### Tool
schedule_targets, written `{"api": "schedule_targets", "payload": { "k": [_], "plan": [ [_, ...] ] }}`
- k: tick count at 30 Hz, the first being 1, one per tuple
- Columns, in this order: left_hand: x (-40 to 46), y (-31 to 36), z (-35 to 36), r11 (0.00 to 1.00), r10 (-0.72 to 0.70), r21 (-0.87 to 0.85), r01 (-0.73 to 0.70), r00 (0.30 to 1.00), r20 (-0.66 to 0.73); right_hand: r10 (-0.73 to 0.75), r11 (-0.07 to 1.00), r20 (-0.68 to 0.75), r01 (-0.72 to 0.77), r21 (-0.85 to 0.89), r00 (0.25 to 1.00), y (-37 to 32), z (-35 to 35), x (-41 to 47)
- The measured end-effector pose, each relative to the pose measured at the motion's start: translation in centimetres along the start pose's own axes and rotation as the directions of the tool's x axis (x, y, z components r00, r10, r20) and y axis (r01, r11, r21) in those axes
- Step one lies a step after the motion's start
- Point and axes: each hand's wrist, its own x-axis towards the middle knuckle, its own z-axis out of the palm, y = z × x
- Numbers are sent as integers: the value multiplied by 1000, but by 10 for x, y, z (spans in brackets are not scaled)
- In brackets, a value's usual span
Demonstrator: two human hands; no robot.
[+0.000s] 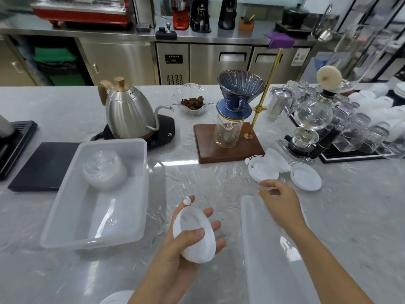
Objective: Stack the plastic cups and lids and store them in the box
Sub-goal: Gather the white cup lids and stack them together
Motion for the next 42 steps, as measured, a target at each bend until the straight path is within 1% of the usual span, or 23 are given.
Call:
{"api": "schedule_targets", "payload": {
  "k": [3, 5, 8, 11, 14, 17, 20, 24, 28, 33, 36, 39, 42],
  "plan": [
    [0, 2, 0, 998, -53, -39, 53, 998, -20, -131, 984, -22, 127, -126, 991, 2, 2, 9],
    [-1, 3, 1, 991, -100, -93, 97, 995, -22, -187, 958, -21, 178, -224, 982, 4, 5, 13],
    [0, 7, 3, 973, -165, -167, 156, 985, -43, -186, 917, 17, 180, -356, 982, 6, 10, 16],
    [1, 12, 6, 955, -214, -224, 196, 975, -59, -164, 877, 107, 194, -439, 981, 6, 13, 16],
    [3, 12, 4, 944, -231, -268, 194, 966, -115, -182, 858, 144, 228, -460, 973, 8, 14, 15],
    [4, 11, 3, 939, -225, -295, 177, 965, -137, -216, 842, 166, 270, -467, 962, 10, 13, 12],
    [5, 9, 4, 942, -225, -291, 170, 960, -167, -274, 851, 161, 317, -419, 948, 8, 11, 10],
    [6, 8, 4, 939, -229, -301, 164, 954, -194, -319, 890, 88, 330, -315, 944, 6, 10, 4],
    [5, 7, 5, 928, -242, -333, 167, 949, -200, -262, 958, -18, 258, -125, 965, -4, 8, -7],
    [7, 7, 10, 910, -265, -375, 179, 945, -191, -233, 972, -85, 236, 18, 969, -11, 5, -19],
    [10, 4, 13, 902, -269, -389, 187, 948, -168, -211, 970, -92, 220, 105, 973, -18, 2, -26],
    [14, 2, 15, 900, -268, -388, 200, 955, -130, -191, 966, -95, 205, 157, 977, -25, 0, -35],
    [20, 3, 18, 902, -267, -380, 203, 956, -123, -172, 962, -91, 187, 200, 981, -34, -1, -45]
  ]
}}
